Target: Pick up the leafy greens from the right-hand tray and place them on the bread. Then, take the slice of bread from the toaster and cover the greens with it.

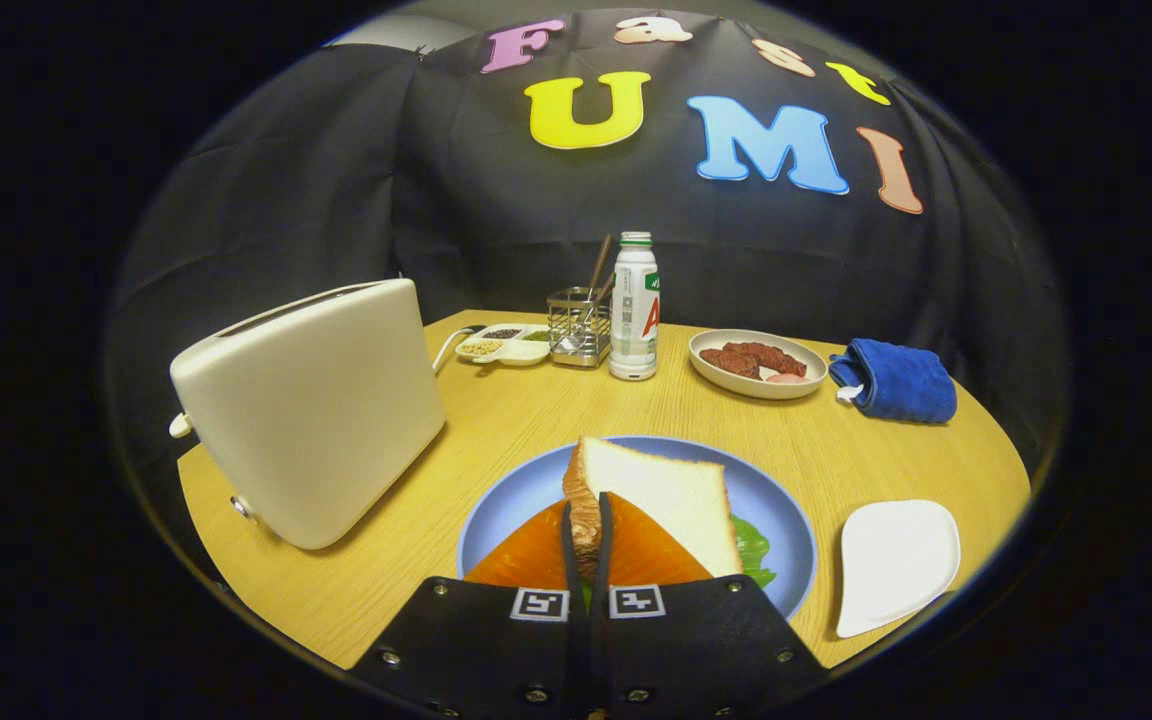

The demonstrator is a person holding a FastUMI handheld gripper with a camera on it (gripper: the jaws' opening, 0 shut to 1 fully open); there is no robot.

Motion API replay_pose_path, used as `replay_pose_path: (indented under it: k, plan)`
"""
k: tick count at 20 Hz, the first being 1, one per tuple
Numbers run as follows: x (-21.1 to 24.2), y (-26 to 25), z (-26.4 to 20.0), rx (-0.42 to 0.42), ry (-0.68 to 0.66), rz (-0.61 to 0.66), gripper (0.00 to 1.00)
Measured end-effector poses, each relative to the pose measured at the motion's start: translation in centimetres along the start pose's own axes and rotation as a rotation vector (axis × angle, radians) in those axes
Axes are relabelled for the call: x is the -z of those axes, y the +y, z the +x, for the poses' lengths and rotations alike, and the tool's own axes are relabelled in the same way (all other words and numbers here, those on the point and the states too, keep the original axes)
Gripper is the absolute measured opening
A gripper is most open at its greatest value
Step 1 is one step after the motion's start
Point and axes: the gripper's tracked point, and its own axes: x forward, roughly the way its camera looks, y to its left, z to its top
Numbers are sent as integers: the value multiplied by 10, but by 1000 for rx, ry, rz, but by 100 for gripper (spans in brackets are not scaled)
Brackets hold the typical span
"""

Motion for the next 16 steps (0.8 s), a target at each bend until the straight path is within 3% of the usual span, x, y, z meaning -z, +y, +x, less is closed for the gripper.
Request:
replay_pose_path:
  k: [8, 11, 14, 16]
  plan:
    - [4, 5, -1, -33, 35, 24, 1]
    - [5, 10, -2, -62, 40, 55, 9]
    - [6, 16, -5, -97, 54, 87, 30]
    - [8, 18, -4, -112, 65, 114, 31]
